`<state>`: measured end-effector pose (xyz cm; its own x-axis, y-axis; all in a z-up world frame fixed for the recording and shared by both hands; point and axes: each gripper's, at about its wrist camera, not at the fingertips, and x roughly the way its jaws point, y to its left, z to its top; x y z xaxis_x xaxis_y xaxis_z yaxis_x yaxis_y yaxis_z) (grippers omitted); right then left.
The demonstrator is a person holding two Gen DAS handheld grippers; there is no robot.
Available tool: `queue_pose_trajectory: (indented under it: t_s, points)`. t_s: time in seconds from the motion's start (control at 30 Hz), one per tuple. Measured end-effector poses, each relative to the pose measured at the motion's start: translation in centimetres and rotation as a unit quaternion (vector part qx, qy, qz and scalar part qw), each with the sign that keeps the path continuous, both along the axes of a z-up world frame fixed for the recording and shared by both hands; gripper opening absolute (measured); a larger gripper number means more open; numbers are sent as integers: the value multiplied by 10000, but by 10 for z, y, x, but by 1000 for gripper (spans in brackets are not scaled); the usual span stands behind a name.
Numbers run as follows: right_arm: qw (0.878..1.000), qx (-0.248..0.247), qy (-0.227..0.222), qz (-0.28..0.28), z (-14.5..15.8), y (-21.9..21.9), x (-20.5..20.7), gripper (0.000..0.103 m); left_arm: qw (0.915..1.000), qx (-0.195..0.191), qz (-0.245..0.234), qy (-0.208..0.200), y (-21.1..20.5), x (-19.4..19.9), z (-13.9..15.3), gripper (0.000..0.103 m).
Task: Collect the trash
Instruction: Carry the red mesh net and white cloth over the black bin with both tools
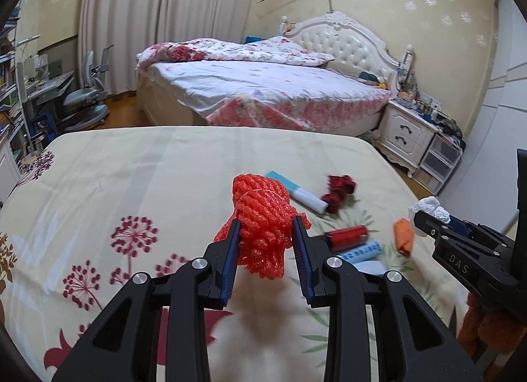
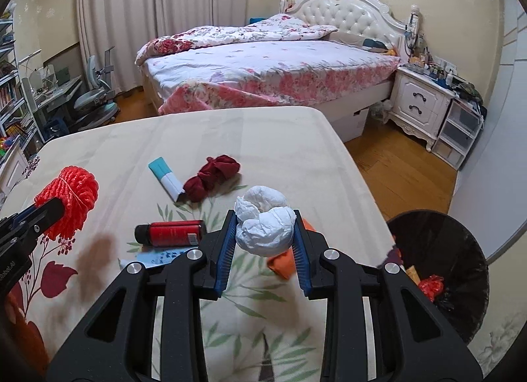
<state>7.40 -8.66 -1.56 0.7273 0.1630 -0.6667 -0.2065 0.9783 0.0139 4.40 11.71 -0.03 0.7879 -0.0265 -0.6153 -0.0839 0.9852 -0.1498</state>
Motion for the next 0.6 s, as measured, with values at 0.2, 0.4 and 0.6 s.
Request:
queue_pose_trajectory:
  t_s: [0.2, 0.4, 0.6]
  points:
    - [9991, 23, -21, -427, -3, -46, -9, 31, 9987, 28, -492, -85, -46, -2, 5, 32]
    - [9961, 42, -35, -882, -8, -91, -16, 31, 9946, 64, -1015, -204, -96, 1, 12, 32]
    - [9909, 44, -84, -1340, -10, -132, -17, 32, 9881, 97, -1513, -258, -142, 9, 12, 32]
